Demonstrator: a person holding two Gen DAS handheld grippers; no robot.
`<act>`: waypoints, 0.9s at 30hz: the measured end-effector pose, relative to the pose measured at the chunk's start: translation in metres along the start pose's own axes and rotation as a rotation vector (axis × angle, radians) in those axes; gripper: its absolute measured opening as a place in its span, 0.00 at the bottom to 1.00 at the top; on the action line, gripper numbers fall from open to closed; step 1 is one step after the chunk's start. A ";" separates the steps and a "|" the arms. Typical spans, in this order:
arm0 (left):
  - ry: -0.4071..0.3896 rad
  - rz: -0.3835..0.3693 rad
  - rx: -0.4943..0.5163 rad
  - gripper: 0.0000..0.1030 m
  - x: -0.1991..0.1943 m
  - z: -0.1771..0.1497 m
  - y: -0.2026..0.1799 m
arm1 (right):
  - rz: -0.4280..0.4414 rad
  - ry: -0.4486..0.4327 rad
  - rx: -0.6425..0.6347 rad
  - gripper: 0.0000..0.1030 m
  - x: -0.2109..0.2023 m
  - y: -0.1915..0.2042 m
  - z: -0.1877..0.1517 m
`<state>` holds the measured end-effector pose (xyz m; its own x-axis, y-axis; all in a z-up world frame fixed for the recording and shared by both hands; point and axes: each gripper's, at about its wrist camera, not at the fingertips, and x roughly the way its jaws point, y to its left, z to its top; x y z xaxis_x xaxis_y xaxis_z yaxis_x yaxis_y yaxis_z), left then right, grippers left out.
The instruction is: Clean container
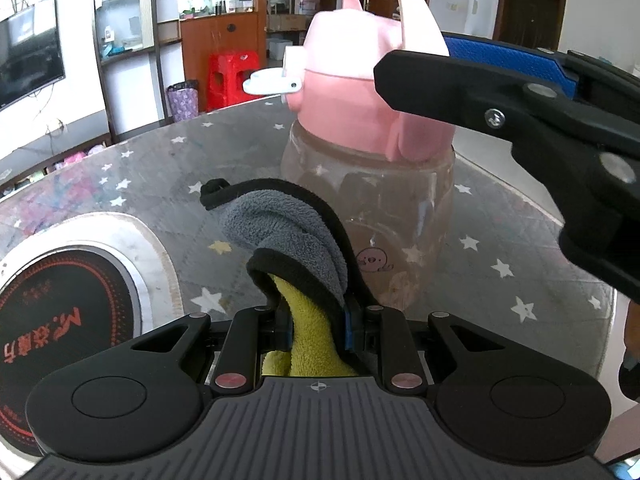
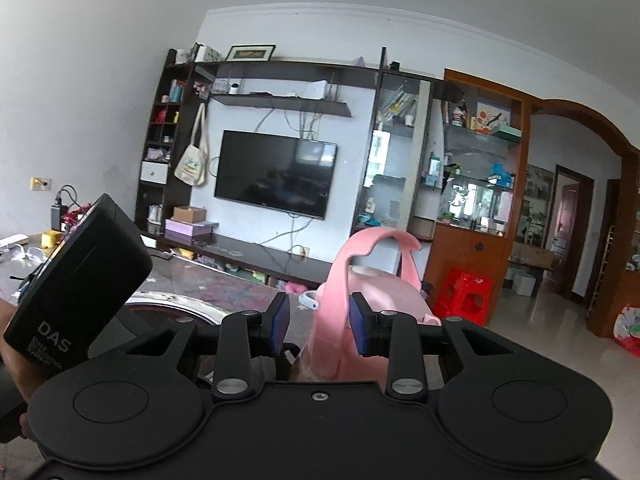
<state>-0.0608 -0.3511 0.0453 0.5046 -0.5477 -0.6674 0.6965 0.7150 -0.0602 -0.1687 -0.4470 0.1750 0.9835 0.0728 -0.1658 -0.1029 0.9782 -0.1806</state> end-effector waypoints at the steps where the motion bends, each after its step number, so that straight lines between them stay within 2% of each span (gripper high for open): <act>1: -0.001 -0.006 -0.001 0.21 0.001 0.000 0.000 | -0.006 0.003 -0.002 0.33 0.001 0.001 0.000; 23: 0.004 -0.091 0.034 0.21 0.024 -0.001 -0.026 | -0.139 0.038 -0.013 0.33 0.021 -0.009 -0.009; 24: 0.003 -0.096 0.034 0.21 0.024 -0.001 -0.026 | -0.143 0.037 -0.012 0.31 0.021 -0.009 -0.009; 25: 0.002 -0.098 0.033 0.21 0.024 -0.001 -0.026 | -0.152 0.035 -0.011 0.24 0.022 -0.009 -0.010; 27: 0.003 -0.100 0.034 0.21 0.024 -0.001 -0.026 | -0.166 0.038 -0.015 0.22 0.025 -0.007 -0.012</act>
<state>-0.0666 -0.3825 0.0302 0.4299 -0.6146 -0.6614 0.7607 0.6412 -0.1014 -0.1448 -0.4548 0.1602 0.9807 -0.0976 -0.1692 0.0583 0.9730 -0.2231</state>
